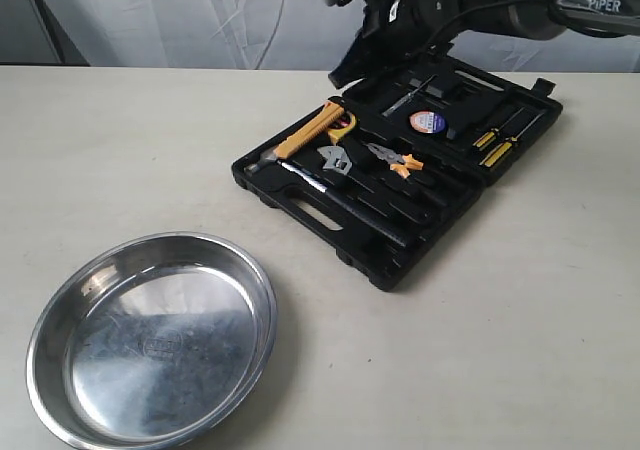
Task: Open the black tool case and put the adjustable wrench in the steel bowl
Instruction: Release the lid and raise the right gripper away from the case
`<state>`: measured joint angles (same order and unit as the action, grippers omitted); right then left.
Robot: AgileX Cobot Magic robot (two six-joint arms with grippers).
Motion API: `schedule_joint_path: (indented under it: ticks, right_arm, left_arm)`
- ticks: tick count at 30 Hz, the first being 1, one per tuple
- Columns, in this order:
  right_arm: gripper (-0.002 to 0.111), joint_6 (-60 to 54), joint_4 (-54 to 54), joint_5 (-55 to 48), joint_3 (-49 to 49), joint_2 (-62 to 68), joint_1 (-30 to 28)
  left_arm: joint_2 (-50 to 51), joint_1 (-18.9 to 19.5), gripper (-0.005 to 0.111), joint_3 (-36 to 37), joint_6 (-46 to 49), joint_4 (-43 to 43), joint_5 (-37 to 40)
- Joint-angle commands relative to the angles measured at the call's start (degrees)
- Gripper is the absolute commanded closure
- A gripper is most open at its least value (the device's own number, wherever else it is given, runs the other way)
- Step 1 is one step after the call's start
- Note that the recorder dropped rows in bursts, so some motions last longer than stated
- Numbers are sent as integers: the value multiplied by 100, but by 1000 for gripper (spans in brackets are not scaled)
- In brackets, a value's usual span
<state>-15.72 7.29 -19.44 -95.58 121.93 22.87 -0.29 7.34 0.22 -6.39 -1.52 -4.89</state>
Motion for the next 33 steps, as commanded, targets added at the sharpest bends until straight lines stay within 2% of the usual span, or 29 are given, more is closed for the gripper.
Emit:
schedule_joint_path:
  ticks: [1,6,9,11,17,22,24,30,33]
  right_arm:
    - [109,1617,1082,-954,-553,244,-420]
    - [109,1790,1150,-3481,-1162,520,-723]
    - [109,1451,950,-4426,-1211,547,-750]
    - [109,952,387,-4960,-1211,557,-739]
    - [109,-1168,-3061,-5052,-1164,608,-713]
    - [109,-2552,-4737,-5052,-1164,728,-506]
    - [109,-2608,-4949,-4306,-1164,750,-404]
    - [109,-2303,-5007,-971,-1164,750,-206]
    - [109,-2168,-4974,-13,-1164,750,-199]
  left_arm:
    - [29,-9,106,-22,4,-14,-31]
    - [29,-9,106,-22,4,-14,-31]
    - [29,-9,106,-22,4,-14,-31]
    - [29,-9,106,-22,4,-14,-31]
    - [29,-9,106,-22,4,-14,-31]
    - [29,-9,106,-22,4,-14,-31]
    - [29,-9,106,-22,4,-14,-31]
    - [29,-9,106,-22,4,-14,-31]
    - [29,-9,106,-22,4,-14,-31]
